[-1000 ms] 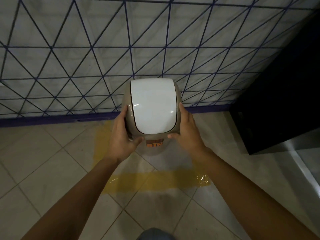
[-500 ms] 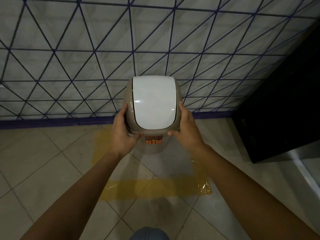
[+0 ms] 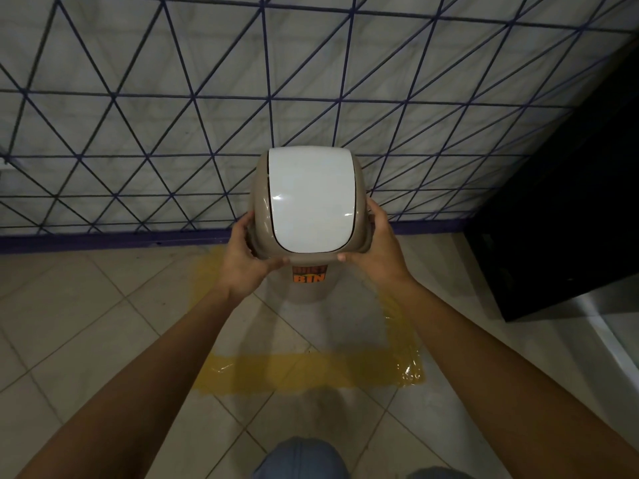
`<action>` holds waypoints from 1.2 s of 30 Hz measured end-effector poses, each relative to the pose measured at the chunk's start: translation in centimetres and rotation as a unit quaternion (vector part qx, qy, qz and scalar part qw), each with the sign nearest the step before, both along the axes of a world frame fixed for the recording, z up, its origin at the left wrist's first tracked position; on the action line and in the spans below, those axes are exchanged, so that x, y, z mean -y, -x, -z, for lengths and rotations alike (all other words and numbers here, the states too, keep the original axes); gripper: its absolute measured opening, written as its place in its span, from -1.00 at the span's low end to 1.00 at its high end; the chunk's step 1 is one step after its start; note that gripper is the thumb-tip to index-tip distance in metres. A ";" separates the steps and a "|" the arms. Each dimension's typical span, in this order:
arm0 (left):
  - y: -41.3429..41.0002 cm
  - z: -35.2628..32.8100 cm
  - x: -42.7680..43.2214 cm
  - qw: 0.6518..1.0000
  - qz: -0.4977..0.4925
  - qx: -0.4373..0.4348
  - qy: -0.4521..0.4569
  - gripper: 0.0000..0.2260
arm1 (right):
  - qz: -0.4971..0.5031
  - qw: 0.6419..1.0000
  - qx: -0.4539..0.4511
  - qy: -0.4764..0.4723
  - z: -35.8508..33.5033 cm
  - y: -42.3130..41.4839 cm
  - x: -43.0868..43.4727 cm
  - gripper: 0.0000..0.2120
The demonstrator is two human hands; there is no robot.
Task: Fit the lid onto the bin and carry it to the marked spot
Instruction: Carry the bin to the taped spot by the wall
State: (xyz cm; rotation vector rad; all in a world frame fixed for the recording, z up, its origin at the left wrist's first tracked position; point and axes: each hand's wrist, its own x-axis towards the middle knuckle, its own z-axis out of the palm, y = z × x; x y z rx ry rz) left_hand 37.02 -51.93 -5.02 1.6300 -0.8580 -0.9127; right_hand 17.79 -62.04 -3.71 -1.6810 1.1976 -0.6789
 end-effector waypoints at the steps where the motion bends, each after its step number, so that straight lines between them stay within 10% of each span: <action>1: 0.0 0.0 0.0 1.000 -0.001 -0.001 0.000 -0.11 | 0.000 1.000 -0.001 0.002 0.0 0.0 0.1 0.04; 36: 1.1 -1.3 -0.5 0.977 -0.014 0.214 -0.010 -0.09 | -0.024 0.992 -0.110 0.064 -0.9 -0.8 -0.4 0.09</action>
